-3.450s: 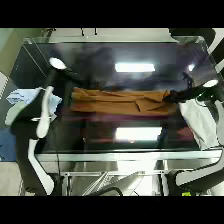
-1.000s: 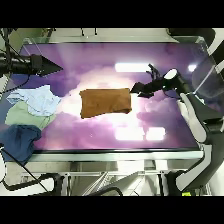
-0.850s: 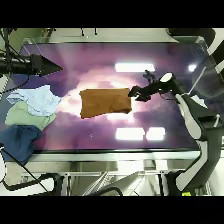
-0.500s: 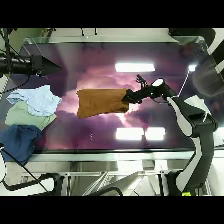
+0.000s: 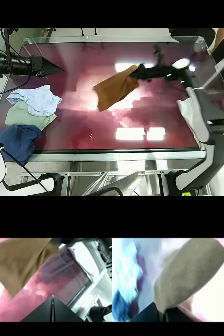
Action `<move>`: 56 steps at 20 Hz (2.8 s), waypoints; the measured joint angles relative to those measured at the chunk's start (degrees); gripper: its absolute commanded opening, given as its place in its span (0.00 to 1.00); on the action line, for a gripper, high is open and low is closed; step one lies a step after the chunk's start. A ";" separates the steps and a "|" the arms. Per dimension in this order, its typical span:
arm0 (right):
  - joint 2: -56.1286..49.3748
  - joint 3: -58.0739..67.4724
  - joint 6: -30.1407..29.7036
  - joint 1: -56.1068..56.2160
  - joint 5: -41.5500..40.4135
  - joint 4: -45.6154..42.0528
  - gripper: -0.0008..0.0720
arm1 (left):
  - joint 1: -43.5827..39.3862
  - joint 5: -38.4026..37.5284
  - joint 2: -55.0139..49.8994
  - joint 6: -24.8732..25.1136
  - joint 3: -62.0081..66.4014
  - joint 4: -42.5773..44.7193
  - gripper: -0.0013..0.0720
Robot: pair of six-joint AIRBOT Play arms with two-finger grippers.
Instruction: Fold the shirts.
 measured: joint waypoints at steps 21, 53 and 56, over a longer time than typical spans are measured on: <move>25.68 -6.88 30.21 -45.09 30.32 -51.74 0.04 | 0.00 -1.57 0.00 0.52 0.00 0.11 0.03; 38.25 -22.25 25.57 -37.09 21.46 -30.21 0.04 | -1.60 2.12 2.93 -0.02 -2.43 2.91 0.03; 48.81 -34.18 20.72 -29.59 15.67 -28.17 0.04 | -4.72 3.76 10.03 -0.37 -12.44 5.84 0.03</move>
